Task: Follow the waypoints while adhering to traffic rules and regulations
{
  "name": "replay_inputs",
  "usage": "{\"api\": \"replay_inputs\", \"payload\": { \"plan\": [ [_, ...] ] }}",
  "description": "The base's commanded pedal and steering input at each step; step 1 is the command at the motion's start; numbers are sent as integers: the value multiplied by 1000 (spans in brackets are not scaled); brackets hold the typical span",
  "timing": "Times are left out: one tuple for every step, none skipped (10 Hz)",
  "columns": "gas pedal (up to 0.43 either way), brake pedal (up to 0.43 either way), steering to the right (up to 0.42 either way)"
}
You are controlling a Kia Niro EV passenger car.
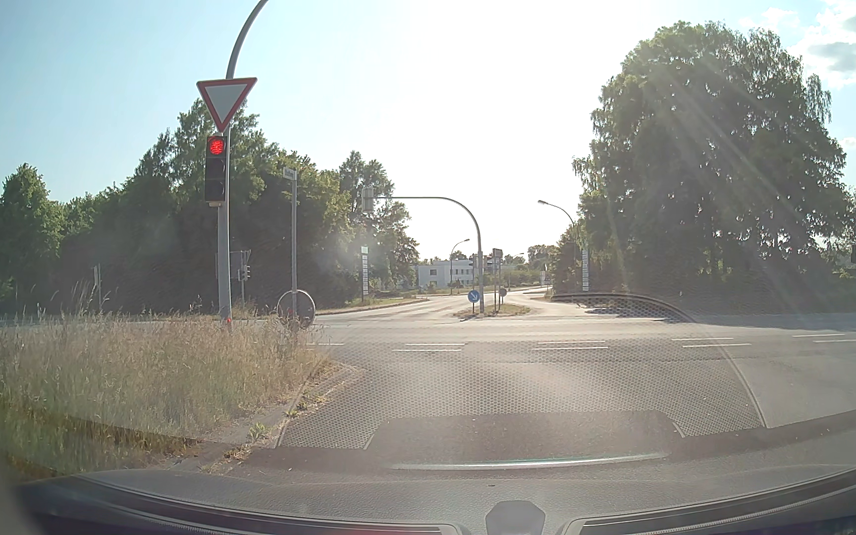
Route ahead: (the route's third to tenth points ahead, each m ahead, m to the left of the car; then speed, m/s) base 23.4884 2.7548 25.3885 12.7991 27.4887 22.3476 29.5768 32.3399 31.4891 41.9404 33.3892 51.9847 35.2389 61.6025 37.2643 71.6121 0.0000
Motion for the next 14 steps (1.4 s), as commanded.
{"api": "replay_inputs", "payload": {
  "plan": [
    [0, 220, 14],
    [0, 220, 14],
    [0, 220, 14],
    [0, 220, 14],
    [0, 220, 14],
    [0, 220, 14],
    [0, 213, 14],
    [0, 220, 14],
    [0, 213, 14],
    [0, 220, 14],
    [0, 213, 14],
    [0, 213, 14],
    [0, 213, 14],
    [0, 213, 14]
  ]
}}
